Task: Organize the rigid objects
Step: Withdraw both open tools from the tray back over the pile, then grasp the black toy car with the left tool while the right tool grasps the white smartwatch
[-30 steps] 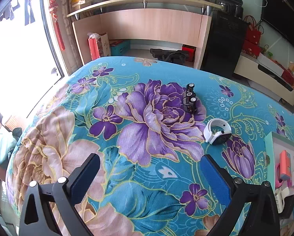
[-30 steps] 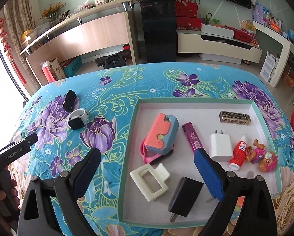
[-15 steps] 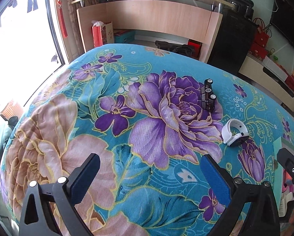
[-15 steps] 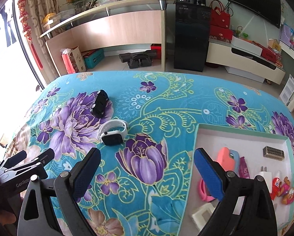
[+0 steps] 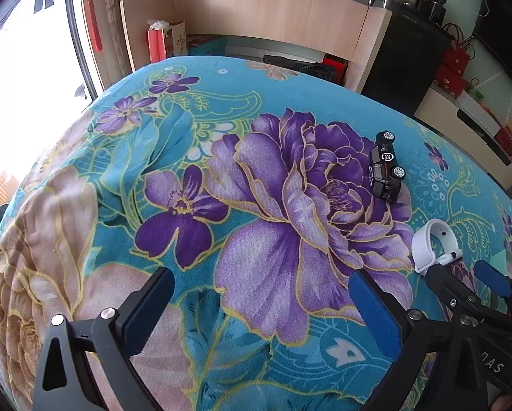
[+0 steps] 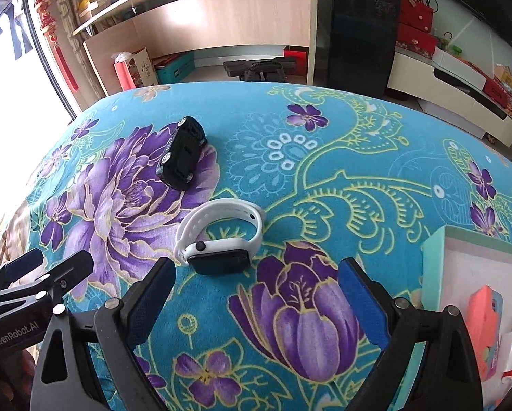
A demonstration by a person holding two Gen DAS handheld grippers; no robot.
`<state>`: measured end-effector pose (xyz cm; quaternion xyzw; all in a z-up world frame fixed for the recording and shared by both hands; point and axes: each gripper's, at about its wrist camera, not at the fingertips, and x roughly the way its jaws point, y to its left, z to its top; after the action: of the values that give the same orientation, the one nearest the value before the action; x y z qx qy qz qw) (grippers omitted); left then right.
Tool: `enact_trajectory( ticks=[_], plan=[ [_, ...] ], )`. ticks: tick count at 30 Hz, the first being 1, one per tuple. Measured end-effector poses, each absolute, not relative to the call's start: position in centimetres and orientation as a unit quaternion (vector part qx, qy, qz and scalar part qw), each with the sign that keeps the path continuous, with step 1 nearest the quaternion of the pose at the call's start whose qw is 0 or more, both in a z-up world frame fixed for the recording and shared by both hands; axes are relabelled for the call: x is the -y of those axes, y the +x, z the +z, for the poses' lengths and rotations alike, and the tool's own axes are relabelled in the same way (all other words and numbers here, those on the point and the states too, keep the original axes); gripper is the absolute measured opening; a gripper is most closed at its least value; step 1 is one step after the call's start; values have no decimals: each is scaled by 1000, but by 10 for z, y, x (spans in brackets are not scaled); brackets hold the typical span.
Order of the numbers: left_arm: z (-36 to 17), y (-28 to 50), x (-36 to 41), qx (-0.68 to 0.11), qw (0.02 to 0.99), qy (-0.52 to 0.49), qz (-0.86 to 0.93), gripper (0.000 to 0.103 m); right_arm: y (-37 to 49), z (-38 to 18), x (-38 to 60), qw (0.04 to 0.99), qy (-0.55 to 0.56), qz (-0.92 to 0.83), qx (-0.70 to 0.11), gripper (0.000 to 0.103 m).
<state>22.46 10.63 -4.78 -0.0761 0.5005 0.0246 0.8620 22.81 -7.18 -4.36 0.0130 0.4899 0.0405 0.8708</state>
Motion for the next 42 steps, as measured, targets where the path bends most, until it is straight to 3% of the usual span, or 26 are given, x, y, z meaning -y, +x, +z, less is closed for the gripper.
enact_trajectory(
  ticks=[15, 21, 30, 32, 36, 40, 42],
  plan=[
    [-43, 259, -80, -481, 874, -65, -29, 102, 255, -59, 81, 878, 0, 13, -478, 95],
    [-38, 274, -57, -468, 879, -64, -61, 99, 255, -55, 98, 883, 16, 1, -470, 77],
    [-43, 302, -30, -467, 880, -50, -77, 81, 256, -54, 115, 887, 36, -7, -461, 64],
    [-44, 307, -26, -465, 880, -49, -80, 72, 257, -54, 115, 888, 37, -4, -459, 61],
    [-45, 315, -23, -461, 881, -57, -88, 68, 258, -54, 115, 889, 37, -1, -456, 59],
    [-46, 317, -19, -457, 884, -48, -90, 36, 258, -53, 117, 890, 42, 1, -455, 57],
    [-45, 313, -19, -454, 885, -47, -92, 30, 258, -53, 116, 891, 41, 7, -453, 51]
  ],
)
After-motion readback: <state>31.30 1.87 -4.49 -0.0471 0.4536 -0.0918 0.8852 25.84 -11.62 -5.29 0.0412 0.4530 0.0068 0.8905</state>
